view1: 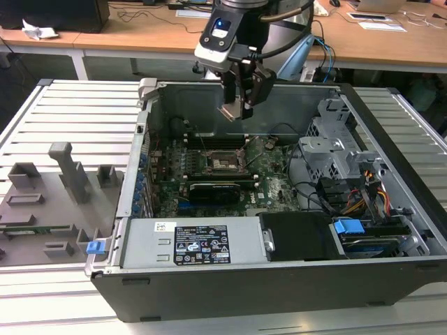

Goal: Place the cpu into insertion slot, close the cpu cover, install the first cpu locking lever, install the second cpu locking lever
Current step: 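Place the cpu into insertion slot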

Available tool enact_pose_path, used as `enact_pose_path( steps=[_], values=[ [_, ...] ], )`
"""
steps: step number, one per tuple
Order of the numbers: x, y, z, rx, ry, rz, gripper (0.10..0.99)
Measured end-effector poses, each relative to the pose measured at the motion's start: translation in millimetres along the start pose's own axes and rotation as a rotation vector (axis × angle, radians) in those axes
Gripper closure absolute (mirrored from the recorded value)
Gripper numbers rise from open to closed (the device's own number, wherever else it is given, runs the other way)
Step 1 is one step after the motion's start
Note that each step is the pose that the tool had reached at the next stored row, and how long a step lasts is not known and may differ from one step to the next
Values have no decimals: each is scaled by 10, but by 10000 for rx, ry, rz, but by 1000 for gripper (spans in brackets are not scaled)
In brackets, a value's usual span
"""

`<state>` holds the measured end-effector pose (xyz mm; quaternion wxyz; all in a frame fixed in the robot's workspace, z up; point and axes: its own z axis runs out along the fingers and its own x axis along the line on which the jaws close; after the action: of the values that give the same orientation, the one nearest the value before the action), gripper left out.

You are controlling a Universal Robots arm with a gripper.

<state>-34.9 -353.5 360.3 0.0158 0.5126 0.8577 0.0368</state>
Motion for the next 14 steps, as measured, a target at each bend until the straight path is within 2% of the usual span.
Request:
enact_pose_path(
  steps=[7,10,14],
  values=[
    [0,0,5,-6,-46,564,561],
    [0,-1,10,-11,-85,1072,561],
    [0,-1,14,-16,-118,1481,561]
  ],
)
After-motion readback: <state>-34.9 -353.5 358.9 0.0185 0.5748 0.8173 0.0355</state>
